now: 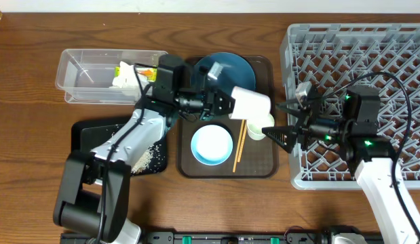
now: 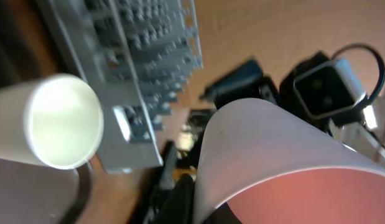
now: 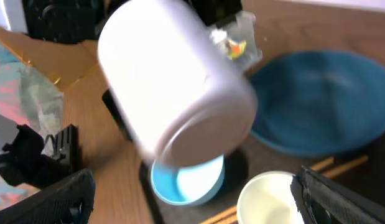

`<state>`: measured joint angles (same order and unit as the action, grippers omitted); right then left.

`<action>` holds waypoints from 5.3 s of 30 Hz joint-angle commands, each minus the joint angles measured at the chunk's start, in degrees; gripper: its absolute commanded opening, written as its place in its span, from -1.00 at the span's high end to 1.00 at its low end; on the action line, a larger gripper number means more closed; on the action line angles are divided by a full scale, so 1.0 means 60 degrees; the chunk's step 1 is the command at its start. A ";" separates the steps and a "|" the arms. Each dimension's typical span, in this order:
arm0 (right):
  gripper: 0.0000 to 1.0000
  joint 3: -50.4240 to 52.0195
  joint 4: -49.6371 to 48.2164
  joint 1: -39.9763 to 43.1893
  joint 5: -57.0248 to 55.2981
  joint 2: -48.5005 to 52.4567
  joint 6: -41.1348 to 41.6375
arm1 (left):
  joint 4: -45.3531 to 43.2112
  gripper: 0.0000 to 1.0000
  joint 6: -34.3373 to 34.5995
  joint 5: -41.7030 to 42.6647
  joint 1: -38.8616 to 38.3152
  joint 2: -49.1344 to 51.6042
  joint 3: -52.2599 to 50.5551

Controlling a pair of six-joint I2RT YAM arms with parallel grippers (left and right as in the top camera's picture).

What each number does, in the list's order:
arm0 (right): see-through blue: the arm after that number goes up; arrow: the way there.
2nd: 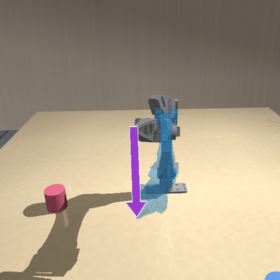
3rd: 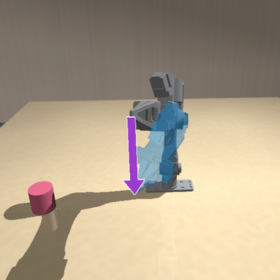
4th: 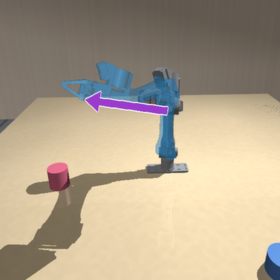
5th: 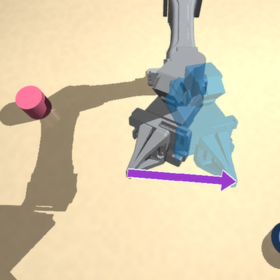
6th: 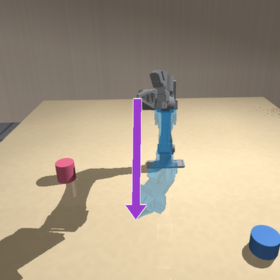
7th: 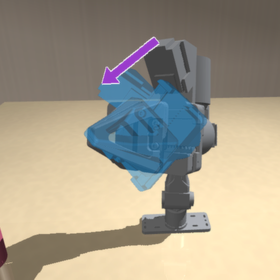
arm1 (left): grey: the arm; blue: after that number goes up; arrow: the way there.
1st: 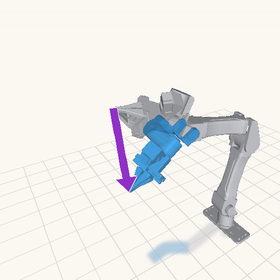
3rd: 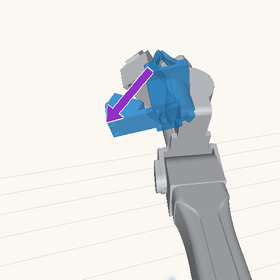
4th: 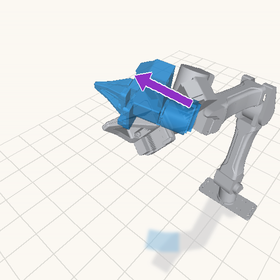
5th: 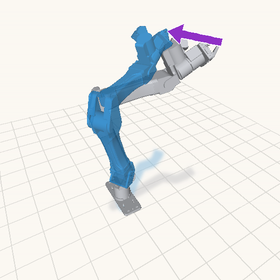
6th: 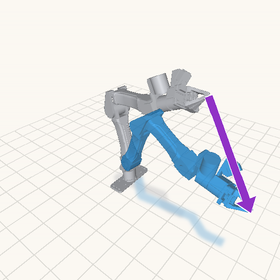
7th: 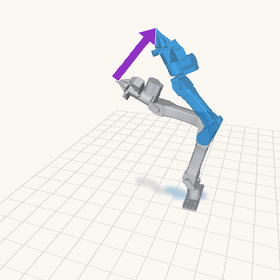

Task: Sort waste into correct bins and load items into the dishwasher rack
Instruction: 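Move the pink cup right and grasp it with the right gripper, then carry the pink cup into the dish rack with the right gripper, then grasp the white cup with the left gripper and lift it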

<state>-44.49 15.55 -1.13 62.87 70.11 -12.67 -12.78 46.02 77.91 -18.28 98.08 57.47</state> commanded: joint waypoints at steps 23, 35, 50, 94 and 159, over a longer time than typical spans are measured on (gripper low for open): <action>-0.35 -0.0135 -0.1632 -0.0761 0.1847 0.0568 -0.0182 | -0.0219 0.88 0.0291 0.0812 -0.0619 -0.0007 0.0069; 0.19 -0.0135 -0.0867 -0.0754 0.0401 0.0568 0.0244 | -0.0095 0.35 -0.1206 0.0106 -0.0590 -0.0004 0.0066; 0.39 -0.1093 0.1370 0.1155 -0.2911 -0.0521 0.1388 | 0.4958 0.21 -0.4947 -0.5592 0.1242 -0.1402 0.0069; 0.78 -0.8309 0.8550 0.8291 -1.0571 0.5752 0.3322 | 0.7417 0.04 -0.5380 -1.0174 0.1810 -0.4222 0.0069; -0.99 -0.9009 0.9963 0.4546 -0.6706 0.3246 0.1468 | 0.3053 0.88 -0.4273 -0.9479 -0.2499 -0.0765 0.0069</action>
<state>-98.48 74.96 27.05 18.90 89.82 0.75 5.41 17.43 20.03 -35.55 99.07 57.54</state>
